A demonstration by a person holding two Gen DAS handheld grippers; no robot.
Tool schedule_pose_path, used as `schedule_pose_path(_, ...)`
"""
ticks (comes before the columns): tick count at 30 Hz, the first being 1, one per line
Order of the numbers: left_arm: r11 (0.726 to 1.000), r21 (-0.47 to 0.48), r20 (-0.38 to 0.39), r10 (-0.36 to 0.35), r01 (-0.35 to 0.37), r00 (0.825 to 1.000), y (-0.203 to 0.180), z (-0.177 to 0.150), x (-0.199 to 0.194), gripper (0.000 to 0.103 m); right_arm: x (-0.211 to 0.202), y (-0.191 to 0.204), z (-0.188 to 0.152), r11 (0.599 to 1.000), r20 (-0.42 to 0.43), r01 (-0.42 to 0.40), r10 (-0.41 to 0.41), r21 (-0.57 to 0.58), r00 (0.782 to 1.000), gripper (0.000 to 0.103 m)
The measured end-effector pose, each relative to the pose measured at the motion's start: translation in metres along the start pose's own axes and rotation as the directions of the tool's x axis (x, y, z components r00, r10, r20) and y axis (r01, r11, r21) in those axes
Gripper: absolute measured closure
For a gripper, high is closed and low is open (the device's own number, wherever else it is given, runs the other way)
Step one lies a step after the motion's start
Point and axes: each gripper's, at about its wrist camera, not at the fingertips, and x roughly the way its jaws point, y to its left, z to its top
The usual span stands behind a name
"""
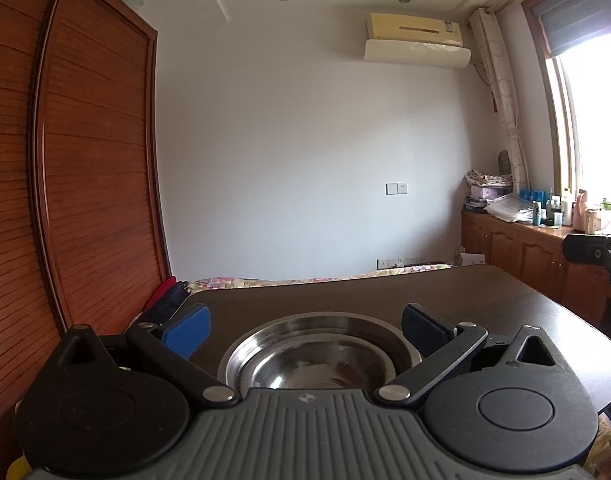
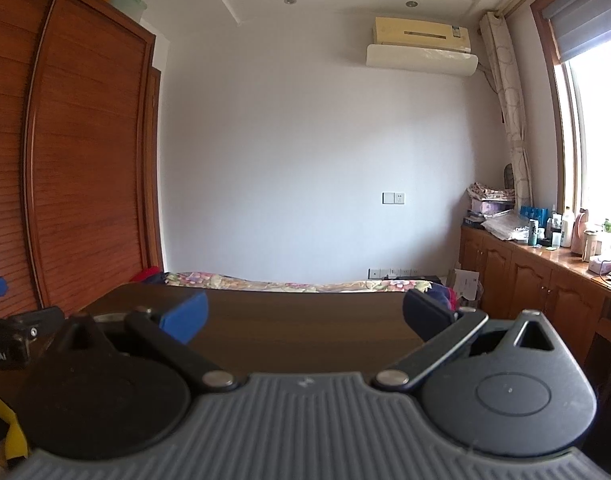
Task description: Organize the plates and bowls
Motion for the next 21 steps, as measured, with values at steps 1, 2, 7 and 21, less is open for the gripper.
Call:
schedule_pose_path(1,1.000,-0.002,-0.002,0.001,-0.001,1.000,0.0001,-0.0001,0.0007,0.000,0.0001,-0.0002,-0.0003,1.000,-0.001,0.000,0.000,0.000,1.000,0.000)
schedule_pose_path(2,1.000,-0.004,-0.004,0.003,-0.003,1.000,0.0006,-0.0003,0.0013,0.000,0.0001,-0.0004,-0.0002,1.000,-0.002,0.000,0.000,0.000,1.000,0.000)
schedule_pose_path(7,1.000,-0.004,-0.010,0.007,-0.007,1.000,0.0003,-0.0007,0.0028,0.000,0.0006,-0.0006,0.0004,1.000,-0.006,0.001,-0.001,-0.002,1.000,0.000)
schedule_pose_path(21,1.000,-0.004,-0.011,0.012,-0.012,1.000,0.0007,-0.0011,0.0026,0.000,0.0033,-0.0013,0.0008,1.000,-0.015,0.005,-0.005,-0.002,1.000,0.000)
